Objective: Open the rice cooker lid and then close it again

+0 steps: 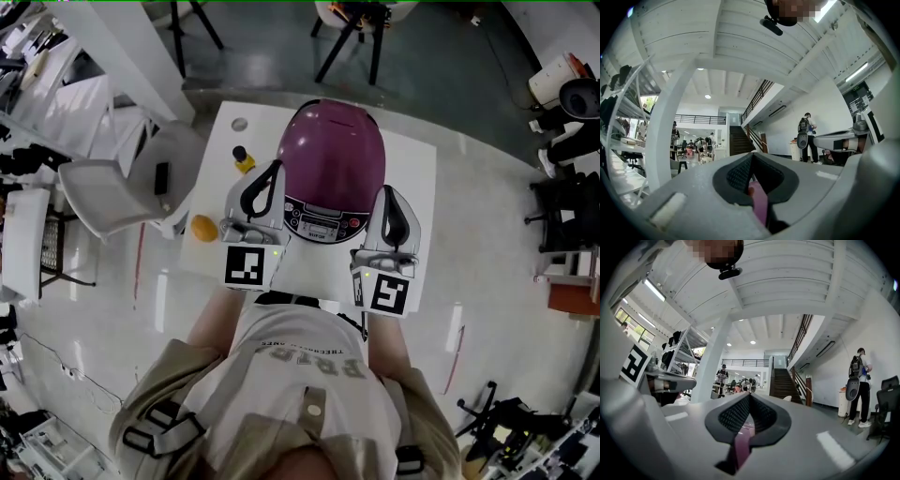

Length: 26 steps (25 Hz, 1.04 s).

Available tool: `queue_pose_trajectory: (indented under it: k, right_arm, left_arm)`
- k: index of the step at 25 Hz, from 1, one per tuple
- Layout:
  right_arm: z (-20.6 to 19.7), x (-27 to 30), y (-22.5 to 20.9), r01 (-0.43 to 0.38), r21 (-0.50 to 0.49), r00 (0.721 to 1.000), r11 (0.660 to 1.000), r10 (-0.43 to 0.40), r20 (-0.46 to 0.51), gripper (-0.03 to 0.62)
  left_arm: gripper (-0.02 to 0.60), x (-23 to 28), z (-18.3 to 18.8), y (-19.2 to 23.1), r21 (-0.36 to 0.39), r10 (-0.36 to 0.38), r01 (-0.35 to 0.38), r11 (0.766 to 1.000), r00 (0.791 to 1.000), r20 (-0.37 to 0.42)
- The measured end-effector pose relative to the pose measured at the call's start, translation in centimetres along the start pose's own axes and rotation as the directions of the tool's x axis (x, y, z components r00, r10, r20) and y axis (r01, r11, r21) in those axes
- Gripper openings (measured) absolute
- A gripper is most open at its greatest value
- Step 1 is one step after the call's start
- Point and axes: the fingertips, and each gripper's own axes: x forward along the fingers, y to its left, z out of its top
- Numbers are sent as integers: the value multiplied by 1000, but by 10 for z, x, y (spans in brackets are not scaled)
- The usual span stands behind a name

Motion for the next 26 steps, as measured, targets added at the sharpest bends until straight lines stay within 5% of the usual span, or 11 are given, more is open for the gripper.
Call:
queue_pose_trajectory:
  k: [26]
  right_arm:
    - [3,-6,2,7,-30,1000,1000,-6,30,2]
  left_arm:
    - [9,-4,-3,-4,-18,-13,13,1000,1000,-8]
